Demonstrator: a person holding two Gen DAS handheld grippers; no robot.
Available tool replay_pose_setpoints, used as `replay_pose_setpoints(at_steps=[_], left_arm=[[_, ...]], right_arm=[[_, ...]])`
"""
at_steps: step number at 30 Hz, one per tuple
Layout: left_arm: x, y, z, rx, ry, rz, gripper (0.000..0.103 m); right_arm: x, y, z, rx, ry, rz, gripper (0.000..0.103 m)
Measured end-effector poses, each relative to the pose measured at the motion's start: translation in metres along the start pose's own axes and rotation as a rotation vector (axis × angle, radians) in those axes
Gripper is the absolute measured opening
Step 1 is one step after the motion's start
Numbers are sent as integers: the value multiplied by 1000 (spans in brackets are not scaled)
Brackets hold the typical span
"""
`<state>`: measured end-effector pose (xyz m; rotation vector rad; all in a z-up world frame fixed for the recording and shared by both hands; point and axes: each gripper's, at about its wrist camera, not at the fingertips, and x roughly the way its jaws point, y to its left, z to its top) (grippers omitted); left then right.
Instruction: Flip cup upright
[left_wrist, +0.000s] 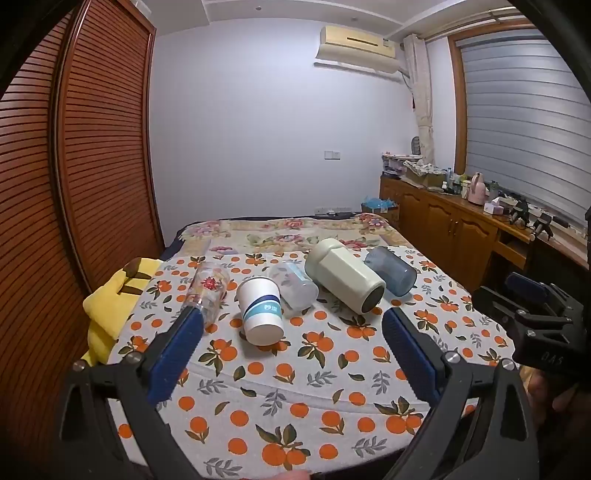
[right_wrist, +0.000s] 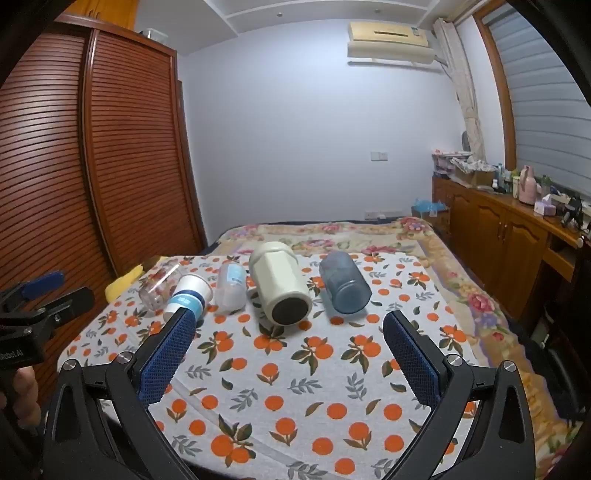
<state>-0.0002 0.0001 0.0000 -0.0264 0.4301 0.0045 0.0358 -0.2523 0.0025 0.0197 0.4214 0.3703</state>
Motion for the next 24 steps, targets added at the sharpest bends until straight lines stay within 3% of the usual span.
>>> replay_pose_setpoints(at_steps=[24], left_arm=[[2, -1, 0, 2, -3, -3, 98]], right_arm=[[-1, 2, -1, -9, -1, -2, 103]])
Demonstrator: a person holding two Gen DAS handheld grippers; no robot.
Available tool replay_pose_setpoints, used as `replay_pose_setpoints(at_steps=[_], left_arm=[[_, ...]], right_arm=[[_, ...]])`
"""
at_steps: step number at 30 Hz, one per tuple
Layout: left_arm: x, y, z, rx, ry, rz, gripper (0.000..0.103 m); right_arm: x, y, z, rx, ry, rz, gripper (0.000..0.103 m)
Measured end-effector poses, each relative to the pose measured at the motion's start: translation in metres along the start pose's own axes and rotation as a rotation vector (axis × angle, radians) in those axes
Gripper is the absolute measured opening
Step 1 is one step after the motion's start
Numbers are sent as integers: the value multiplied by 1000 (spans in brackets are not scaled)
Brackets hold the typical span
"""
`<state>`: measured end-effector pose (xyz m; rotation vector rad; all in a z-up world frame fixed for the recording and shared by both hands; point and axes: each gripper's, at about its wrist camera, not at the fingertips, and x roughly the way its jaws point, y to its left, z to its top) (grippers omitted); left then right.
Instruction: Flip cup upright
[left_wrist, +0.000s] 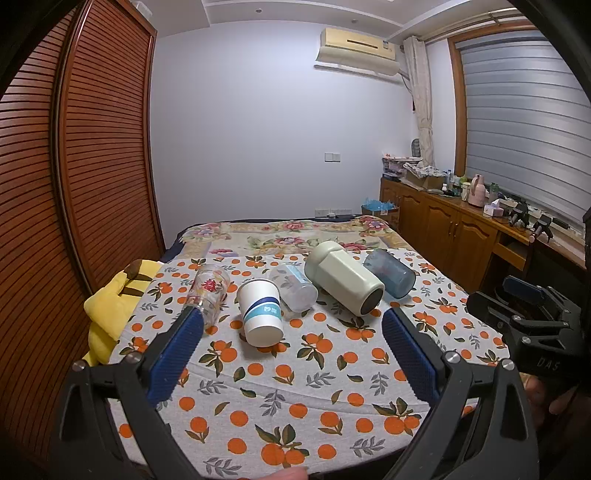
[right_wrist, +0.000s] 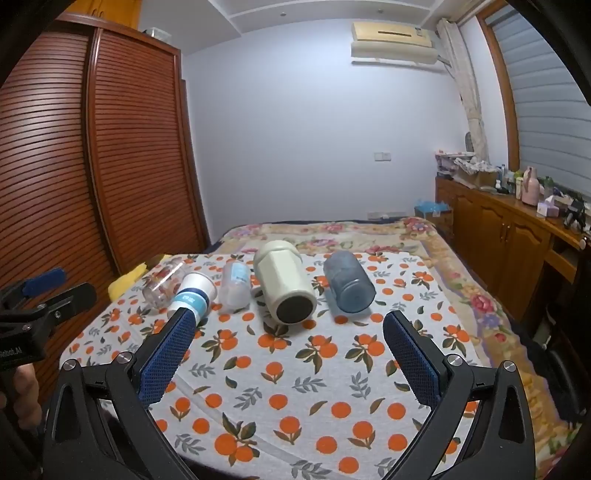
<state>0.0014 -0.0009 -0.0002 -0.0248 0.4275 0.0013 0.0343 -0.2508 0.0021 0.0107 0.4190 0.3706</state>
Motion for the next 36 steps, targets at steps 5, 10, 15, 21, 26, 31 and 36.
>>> replay_pose_setpoints(at_steps=[5, 10, 15, 21, 26, 31, 36], left_arm=[[-2, -1, 0, 0, -2, 2, 98], [-2, -1, 0, 1, -3, 1, 98], [-2, -1, 0, 0, -4, 2, 98], [-2, -1, 0, 1, -5, 3, 98], [-3, -1, 1, 0, -5, 3, 98], [-3, -1, 1, -1, -6, 2, 98], [-3, -1, 1, 0, -6, 2, 98]], right_arm=[[0, 0, 0, 0, -1, 1, 103], [0, 0, 0, 0, -1, 0, 103], [0, 0, 0, -1, -1, 1, 103], [0, 0, 0, -1, -1, 1, 103], [0, 0, 0, 0, -2, 1, 103], [0, 0, 0, 0, -1, 1, 103], [0, 0, 0, 0, -2, 1, 103]])
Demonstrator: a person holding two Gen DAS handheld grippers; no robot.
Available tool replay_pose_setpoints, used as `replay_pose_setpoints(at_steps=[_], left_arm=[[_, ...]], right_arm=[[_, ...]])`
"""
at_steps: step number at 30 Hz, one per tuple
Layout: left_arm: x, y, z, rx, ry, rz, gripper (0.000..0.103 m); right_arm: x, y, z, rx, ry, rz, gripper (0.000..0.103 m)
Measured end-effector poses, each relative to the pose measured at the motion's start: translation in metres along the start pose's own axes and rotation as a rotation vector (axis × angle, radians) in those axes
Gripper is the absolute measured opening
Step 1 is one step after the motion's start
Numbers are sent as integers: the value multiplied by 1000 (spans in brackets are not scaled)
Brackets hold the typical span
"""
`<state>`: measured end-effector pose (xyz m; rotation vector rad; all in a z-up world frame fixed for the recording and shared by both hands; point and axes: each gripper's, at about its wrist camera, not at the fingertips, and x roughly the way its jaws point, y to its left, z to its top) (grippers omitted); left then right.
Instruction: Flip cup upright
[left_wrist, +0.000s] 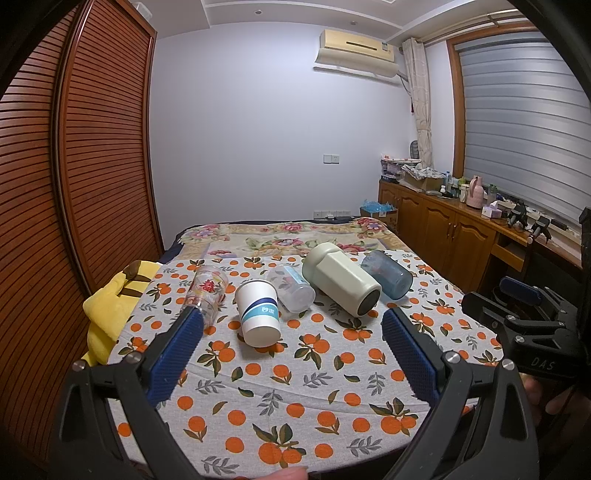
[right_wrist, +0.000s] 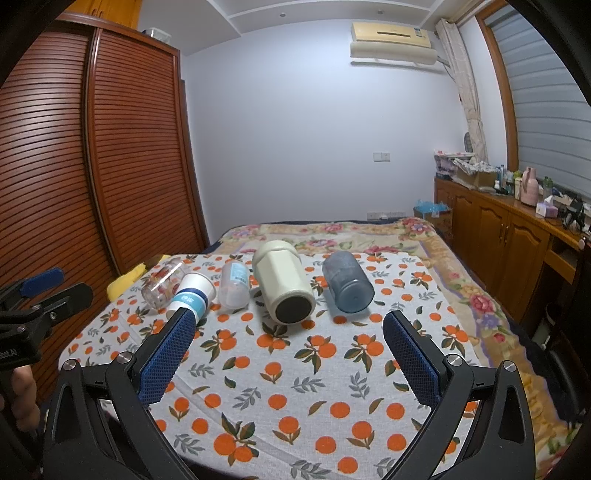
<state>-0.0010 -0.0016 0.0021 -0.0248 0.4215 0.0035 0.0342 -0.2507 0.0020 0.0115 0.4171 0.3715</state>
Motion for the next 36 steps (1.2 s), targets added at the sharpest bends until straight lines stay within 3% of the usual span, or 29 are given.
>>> replay_pose_setpoints(at_steps=[26, 36], left_arm=[[-4, -7, 4, -1, 9, -5, 98], [30, 17, -5, -15, 58, -8, 98]], right_arm=[[3, 0, -3, 3, 8, -1, 103], [20, -11, -9, 7, 37, -10, 103]])
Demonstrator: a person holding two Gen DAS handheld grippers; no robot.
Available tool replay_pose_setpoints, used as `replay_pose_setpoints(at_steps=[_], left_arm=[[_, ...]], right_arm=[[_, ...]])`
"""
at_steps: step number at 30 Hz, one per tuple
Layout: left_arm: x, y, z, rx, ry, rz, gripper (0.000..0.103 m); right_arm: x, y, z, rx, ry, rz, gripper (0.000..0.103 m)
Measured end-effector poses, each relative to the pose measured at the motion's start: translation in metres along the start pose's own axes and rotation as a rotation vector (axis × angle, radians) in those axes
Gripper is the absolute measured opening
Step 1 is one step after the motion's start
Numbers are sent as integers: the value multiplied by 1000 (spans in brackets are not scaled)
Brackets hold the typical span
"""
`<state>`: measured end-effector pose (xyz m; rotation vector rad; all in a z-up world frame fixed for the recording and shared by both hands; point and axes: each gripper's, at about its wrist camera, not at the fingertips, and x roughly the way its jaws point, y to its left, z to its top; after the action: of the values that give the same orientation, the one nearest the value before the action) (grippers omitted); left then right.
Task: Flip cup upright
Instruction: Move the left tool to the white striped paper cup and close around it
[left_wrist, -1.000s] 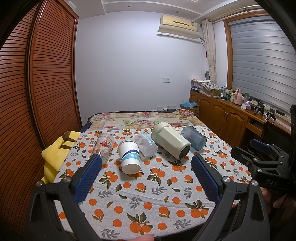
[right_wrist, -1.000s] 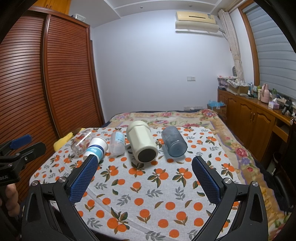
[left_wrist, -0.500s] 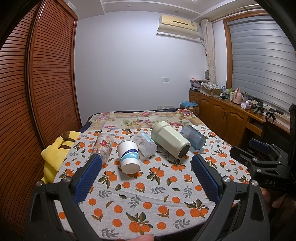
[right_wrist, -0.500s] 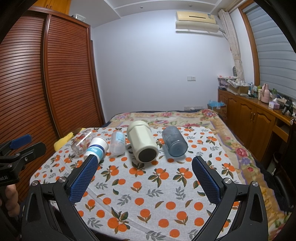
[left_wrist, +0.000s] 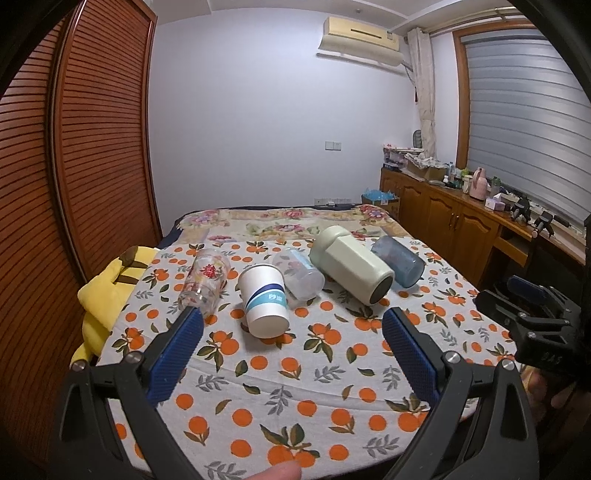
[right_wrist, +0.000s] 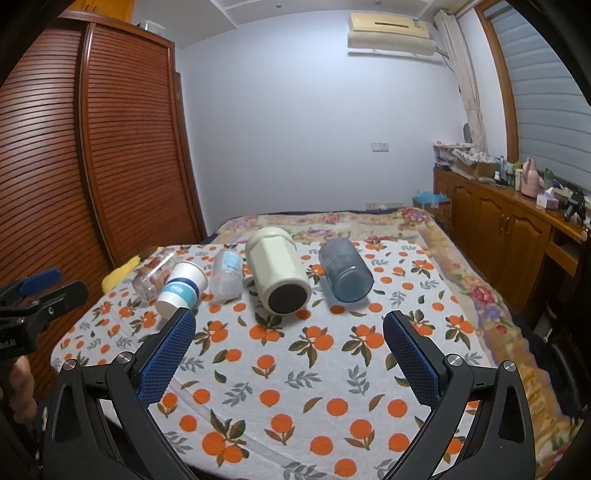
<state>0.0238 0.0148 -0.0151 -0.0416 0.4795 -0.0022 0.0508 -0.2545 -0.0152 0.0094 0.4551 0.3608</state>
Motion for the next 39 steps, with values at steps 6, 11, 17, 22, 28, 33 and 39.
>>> replay_pose_setpoints(at_steps=[6, 11, 17, 22, 28, 33, 39], left_arm=[[18, 8, -1, 0, 37, -16, 98], [38, 15, -2, -2, 88, -47, 98], [68, 27, 1, 7, 159, -57, 98], [100, 35, 4, 18, 243, -61, 94], [138, 45, 10, 5, 348, -100, 84], [168, 53, 14, -22, 447, -127, 74], [194, 56, 24, -34, 535, -141, 70]], right_arm=[[15, -2, 1, -12, 3, 11, 103], [34, -2, 5, -21, 13, 28, 103], [58, 0, 11, -46, 43, 57, 103], [79, 4, 14, -57, 78, 84, 102], [104, 10, 22, -89, 116, 120, 102], [120, 20, 31, -133, 131, 142, 102], [132, 27, 38, -150, 129, 158, 102]])
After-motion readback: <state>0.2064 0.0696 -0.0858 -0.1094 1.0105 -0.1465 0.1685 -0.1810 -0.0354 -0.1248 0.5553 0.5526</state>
